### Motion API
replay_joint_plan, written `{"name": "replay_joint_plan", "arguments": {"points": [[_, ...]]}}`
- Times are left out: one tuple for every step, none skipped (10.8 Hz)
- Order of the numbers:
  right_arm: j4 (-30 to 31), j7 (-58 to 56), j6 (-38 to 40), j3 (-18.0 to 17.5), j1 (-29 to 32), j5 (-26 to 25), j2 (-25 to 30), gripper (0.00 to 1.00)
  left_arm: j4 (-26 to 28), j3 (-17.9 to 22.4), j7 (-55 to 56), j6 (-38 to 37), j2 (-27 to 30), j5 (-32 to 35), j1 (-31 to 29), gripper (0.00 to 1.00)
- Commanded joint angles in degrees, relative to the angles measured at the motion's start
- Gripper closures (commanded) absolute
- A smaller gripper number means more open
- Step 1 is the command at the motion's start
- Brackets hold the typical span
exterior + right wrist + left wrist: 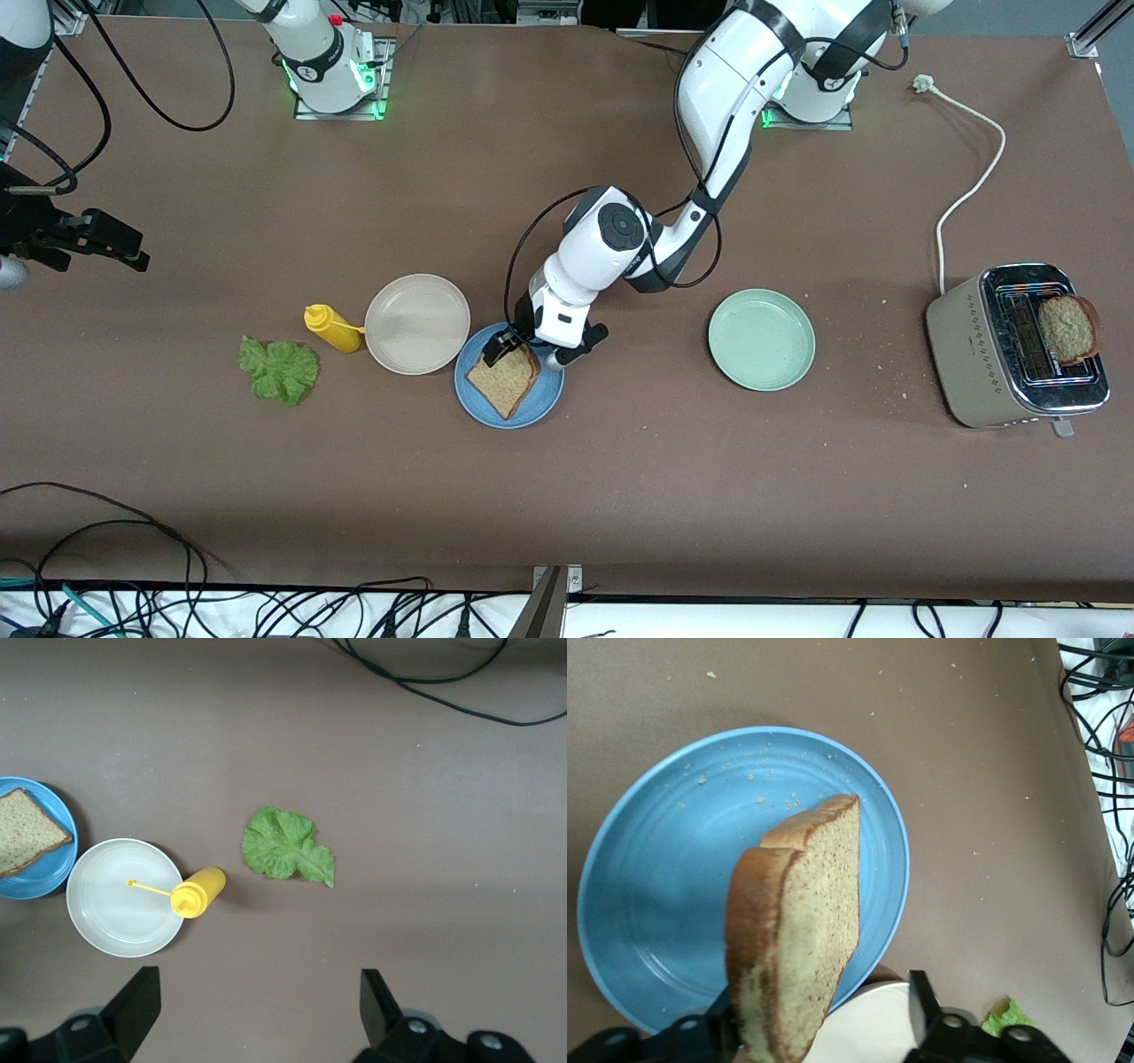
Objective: Make sandwich in blue plate with both arms
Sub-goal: 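Lower the bread onto the blue plate and open the left gripper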
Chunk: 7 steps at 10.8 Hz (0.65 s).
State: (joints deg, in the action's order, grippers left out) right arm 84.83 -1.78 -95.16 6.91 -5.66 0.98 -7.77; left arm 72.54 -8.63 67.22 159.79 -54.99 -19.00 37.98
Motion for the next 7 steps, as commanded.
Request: {"name": "replay_joint_plan", "arguments": {"points": [[0.0,0.7,-0.6,-0.2,0.1,0.7,0.5,0.0,0.8,0.5,-0.2,-4.6,0.5,4.1,0.2,0.0],[0.0,0.7,-0.6,-0.2,0.2,0.7,0.5,0.0,0.8,0.5,-0.2,-6.3,0.6,5.2,0.2,0.0],[0.0,0.8,-0.6,-0.1,0.2,0.7,0.4,0.0,0.8,0.5,-0.2,-8.0,0.6,5.5,0.2,0.0],[0.0,0.7,-0.7,-0.2,0.2,0.5,0.3,0.0,0.7,0.5,-0.9,-10.3,0.7,6.6,0.1,0.0],[0.1,0.7,-0.7,-0.1,0.6,0.6,-0.4,0.0,0.2,0.5,-1.1,-13.3,0.8,7.9,0.0,0.0],[0.1,0.5,-0.7,0.0,1.2,0.3,-0.7,0.0,0.2,0.5,-1.3,-15.5,1.0,9.7,-0.1,0.0],[0.1,0.6,-0.7,0.2,1.4,0.4,-1.5,0.0,0.1,0.5,-1.3,-18.1,1.0,10.6,-0.1,0.0]]}}
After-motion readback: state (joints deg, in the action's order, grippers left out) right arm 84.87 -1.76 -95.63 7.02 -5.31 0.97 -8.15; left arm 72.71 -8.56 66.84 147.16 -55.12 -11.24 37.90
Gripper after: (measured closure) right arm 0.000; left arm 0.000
